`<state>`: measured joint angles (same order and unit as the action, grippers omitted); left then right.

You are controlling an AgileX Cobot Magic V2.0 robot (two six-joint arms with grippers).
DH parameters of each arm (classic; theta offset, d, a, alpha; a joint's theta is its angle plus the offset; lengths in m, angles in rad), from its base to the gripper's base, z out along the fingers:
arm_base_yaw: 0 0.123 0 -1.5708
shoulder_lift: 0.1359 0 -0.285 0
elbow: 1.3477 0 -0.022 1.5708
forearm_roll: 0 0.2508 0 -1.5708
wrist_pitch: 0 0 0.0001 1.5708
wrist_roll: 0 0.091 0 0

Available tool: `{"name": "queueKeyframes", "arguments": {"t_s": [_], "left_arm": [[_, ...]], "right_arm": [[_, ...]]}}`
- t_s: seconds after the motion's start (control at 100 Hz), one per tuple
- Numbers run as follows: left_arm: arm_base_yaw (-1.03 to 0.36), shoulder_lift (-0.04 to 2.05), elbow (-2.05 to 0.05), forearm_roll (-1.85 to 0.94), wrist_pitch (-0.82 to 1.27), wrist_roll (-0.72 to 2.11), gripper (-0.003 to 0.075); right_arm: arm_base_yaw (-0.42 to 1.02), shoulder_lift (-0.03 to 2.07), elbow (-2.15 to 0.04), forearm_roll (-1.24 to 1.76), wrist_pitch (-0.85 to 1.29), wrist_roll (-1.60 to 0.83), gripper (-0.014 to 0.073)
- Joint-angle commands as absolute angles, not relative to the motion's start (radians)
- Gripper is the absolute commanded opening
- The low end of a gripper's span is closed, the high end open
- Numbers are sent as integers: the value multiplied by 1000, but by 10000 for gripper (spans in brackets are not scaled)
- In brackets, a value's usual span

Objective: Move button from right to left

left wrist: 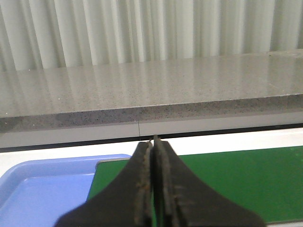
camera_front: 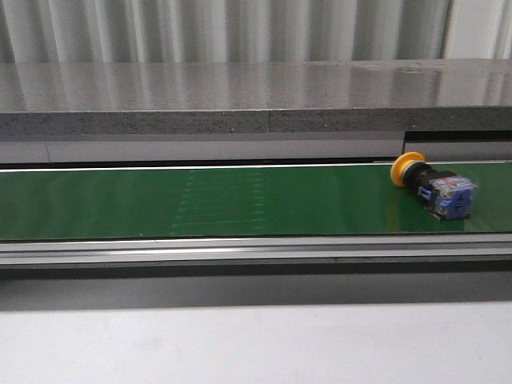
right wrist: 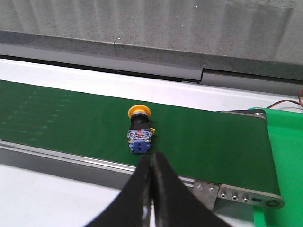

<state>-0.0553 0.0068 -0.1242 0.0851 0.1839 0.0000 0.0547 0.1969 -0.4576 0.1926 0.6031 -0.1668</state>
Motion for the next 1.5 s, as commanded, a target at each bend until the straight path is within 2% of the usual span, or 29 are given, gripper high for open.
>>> {"name": "queueKeyframes", "arguments": {"t_s": [0.0,0.23,0.29,0.37,0.47,0.49,0.5,0.54,0.6,0.85,1.03,1.25,1.49], "left_arm": [[-59,75,-236,73,204,-7,-20],[-61,320,-445,73,420,-7,-18],[-61,383,-486,73,463,-7,5],[-61,479,-538,73,509,-7,140],[-61,564,-579,67,503,-7,402],[-61,586,-582,67,490,-7,474],[-61,592,-585,67,486,-7,474],[-61,620,-588,67,460,-7,568],[-61,652,-588,67,418,-7,618],[-72,769,-596,0,306,-10,620],[-117,889,-714,-64,447,-10,620],[-260,1082,-920,-113,620,-10,620],[-445,1286,-1111,-287,650,-10,620]], "right_arm": [[56,206,-480,200,530,-179,-67],[56,206,-480,200,530,-179,-67],[56,206,-480,200,530,-179,-67],[56,206,-480,200,530,-179,-67],[56,206,-480,200,530,-179,-67],[56,206,-480,200,530,-179,-67],[56,206,-480,200,530,-179,-67],[56,206,-480,200,530,-179,-67],[56,206,-480,200,530,-179,-67],[56,206,-480,200,530,-179,-67],[56,206,-480,200,530,-179,-67],[56,206,-480,200,530,-179,-67],[56,206,-480,200,530,-179,-67]]}}
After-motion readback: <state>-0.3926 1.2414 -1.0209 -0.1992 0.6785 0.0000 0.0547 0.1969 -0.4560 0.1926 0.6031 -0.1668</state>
